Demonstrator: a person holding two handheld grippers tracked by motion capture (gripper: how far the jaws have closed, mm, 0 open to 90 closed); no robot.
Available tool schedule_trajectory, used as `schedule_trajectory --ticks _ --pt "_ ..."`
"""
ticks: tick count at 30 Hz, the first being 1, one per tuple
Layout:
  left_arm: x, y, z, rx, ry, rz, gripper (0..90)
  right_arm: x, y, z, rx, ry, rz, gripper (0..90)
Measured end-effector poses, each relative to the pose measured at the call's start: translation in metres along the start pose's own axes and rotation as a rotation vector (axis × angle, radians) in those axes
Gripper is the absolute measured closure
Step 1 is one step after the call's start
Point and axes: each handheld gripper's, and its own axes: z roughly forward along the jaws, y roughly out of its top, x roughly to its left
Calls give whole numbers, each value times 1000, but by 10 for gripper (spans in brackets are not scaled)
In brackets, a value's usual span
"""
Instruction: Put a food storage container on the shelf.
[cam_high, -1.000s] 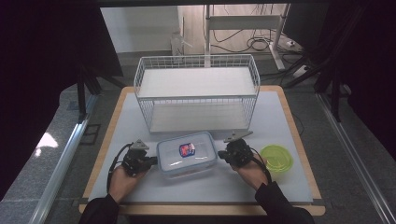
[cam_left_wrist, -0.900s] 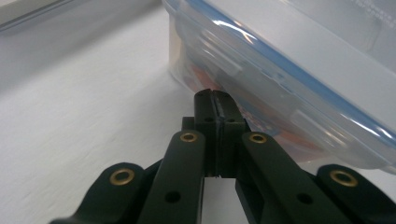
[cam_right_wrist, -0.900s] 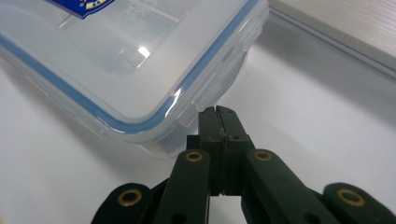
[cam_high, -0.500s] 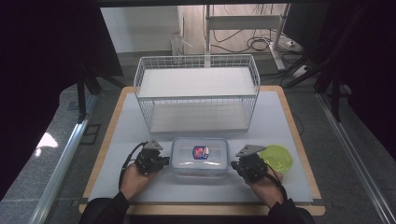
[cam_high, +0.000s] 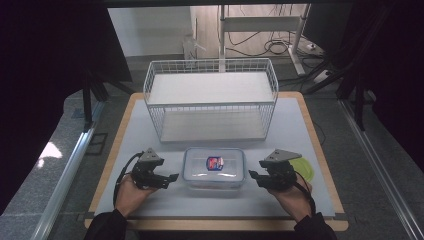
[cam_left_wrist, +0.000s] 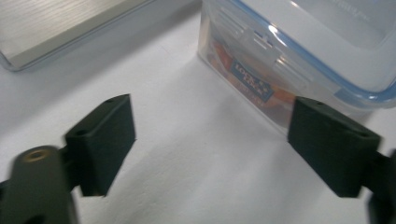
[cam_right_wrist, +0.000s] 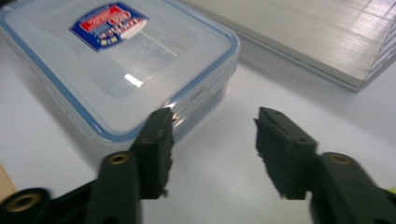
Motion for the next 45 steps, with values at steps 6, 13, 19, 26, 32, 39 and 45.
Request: schedule_trajectory --ticks 6,13,19,26,32,39,45 --pt "2 5 -7 -70 -52 -12 52 -1 2 5 -27 66 2 265" --pt "-3 11 -2 -87 -86 23 33 -2 7 14 -46 126 22 150" --pt "-6 25 8 -78 -196 1 23 -4 11 27 -28 184 55 92" --pt "-3 35 30 -15 -262 -20 8 -2 14 47 46 235 87 37" --pt "0 39 48 31 -370 -57 0 -5 16 61 93 318 160 0" --pt "5 38 54 56 -422 -125 0 -11 17 72 116 372 249 0" --pt "-2 36 41 97 -405 -125 85 -17 14 64 145 399 333 132"
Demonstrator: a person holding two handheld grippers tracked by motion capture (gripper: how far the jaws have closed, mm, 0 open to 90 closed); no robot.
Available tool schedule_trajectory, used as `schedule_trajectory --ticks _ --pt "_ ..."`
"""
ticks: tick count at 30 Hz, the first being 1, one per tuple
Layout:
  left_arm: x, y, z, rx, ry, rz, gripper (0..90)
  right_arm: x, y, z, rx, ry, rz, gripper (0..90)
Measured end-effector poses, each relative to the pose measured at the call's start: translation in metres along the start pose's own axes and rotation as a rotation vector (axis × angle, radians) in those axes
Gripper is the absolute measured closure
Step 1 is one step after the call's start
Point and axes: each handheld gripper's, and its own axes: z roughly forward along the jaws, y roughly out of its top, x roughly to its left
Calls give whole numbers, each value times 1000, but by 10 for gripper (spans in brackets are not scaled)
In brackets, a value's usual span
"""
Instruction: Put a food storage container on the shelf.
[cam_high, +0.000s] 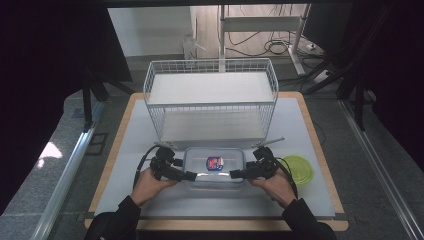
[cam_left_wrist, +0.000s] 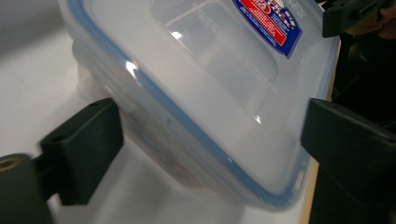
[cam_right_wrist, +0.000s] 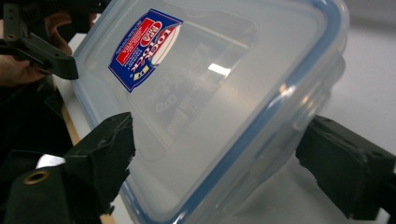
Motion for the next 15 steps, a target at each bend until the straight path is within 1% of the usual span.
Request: schedule_trajectory --ticks 2,3,4,5,6,7,8,9,10,11,12,13,14,15 --pt "-1 -4 -3 -17 0 -7 112 0 -2 -2 -2 9 9 156" --pt "-1 -4 -3 -17 0 -7 144 1 -3 -3 -1 11 11 175" --pt "-2 -5 -5 -31 2 -13 191 1 -4 -6 -5 10 16 225" --pt "-3 -8 -10 -51 1 -7 218 1 -4 -10 -27 12 33 268" --pt "-3 -8 -10 -51 1 -7 240 1 -5 -12 -40 15 36 296" --pt "-6 -12 -14 -78 5 -14 269 0 -6 -15 -51 22 40 327" --pt "-6 -12 -14 -78 5 -14 293 0 -6 -15 -51 22 40 327" --pt "-6 -15 -17 -102 -1 -28 328 1 -7 -18 -62 26 44 366" --pt "-6 -15 -17 -102 -1 -28 350 1 -7 -18 -62 26 44 366" --pt "-6 -18 -20 -129 -13 -46 350 2 -7 -19 -63 25 47 380" --pt "-6 -20 -21 -138 -15 -48 422 3 -10 -23 -75 34 56 441" --pt "-9 -23 -24 -154 -19 -48 445 3 -11 -26 -82 43 62 460" --pt "-9 -23 -24 -154 -19 -48 456 3 -11 -26 -82 43 62 460" --pt "-15 -27 -25 -171 4 -43 461 3 -14 -29 -89 59 69 482"
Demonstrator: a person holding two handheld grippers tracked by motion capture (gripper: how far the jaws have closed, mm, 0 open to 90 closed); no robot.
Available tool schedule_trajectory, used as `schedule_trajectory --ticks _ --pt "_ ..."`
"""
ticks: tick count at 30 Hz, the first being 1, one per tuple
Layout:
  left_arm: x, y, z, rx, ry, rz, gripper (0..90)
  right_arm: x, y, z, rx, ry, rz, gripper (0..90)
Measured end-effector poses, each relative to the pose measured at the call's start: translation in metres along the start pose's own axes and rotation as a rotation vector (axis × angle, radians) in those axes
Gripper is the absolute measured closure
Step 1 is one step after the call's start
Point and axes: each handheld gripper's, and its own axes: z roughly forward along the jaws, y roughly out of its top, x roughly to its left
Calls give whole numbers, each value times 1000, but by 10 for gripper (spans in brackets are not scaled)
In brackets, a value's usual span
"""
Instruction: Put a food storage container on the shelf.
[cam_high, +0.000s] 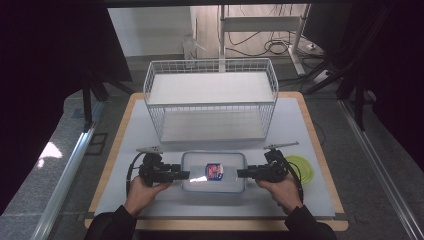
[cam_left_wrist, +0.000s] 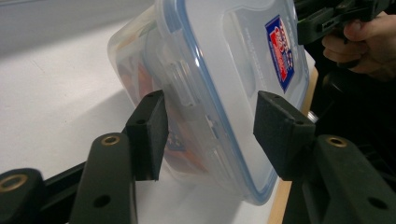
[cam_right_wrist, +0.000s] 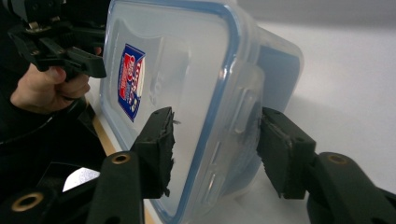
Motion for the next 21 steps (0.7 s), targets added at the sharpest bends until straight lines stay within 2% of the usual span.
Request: schedule_trajectory --ticks 1,2,9,10,11,12,14,21 --pt "0 0 0 0 0 0 462 0 0 0 0 0 0 482" --pt "-5 -2 -1 -9 25 5 462 4 -2 -1 -6 -11 -13 484" --pt "-10 -6 -4 -54 41 -26 505 11 -4 -2 -26 -36 -34 493" --pt "-12 -5 -6 -69 62 -21 511 13 -3 -2 -32 -37 -45 507" --pt "-12 -5 -6 -69 62 -21 514 13 -3 -2 -32 -37 -45 507" --pt "-14 -5 -7 -68 85 -11 514 14 -3 -2 -33 -40 -57 510" --pt "-14 -5 -8 -72 86 -13 514 19 -2 -2 -40 -64 -103 510" --pt "-18 1 -12 -91 96 1 516 21 2 -5 -70 -59 -118 510"
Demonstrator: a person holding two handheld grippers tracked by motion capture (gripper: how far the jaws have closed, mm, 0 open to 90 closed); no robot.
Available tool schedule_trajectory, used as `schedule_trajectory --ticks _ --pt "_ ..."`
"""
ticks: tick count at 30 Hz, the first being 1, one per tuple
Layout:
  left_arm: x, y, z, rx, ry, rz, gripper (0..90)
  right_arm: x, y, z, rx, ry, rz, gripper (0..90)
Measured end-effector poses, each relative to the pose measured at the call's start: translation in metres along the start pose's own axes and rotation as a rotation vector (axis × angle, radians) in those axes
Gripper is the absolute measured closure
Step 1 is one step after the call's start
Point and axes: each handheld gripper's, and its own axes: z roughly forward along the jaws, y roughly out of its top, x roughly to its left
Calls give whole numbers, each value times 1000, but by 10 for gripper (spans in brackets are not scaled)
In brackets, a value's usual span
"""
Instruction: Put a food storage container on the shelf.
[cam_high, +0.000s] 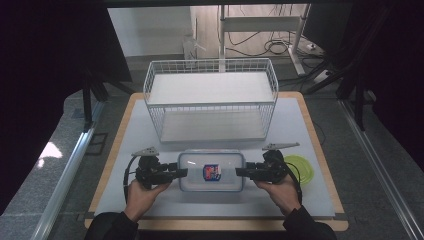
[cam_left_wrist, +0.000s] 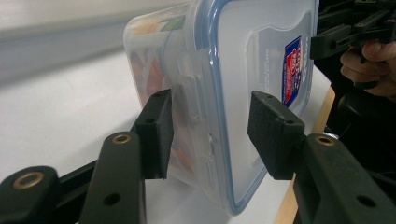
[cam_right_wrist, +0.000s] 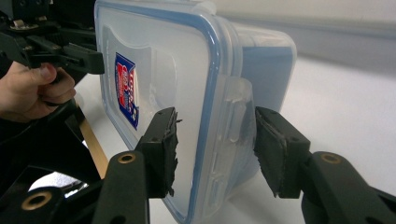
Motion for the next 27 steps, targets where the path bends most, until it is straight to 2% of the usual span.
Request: schedule_trajectory --ticks 7,11,16,27 --pt "-5 17 -11 -31 21 32 517 6 18 -7 -42 4 -36 509" --pt "-6 23 -16 -44 28 35 517 8 27 -8 -52 7 -48 509" --pt "-8 37 -23 -63 36 53 517 13 46 -13 -74 6 -71 507" --pt "-14 73 -28 -79 46 82 518 12 71 -25 -117 9 -64 505"
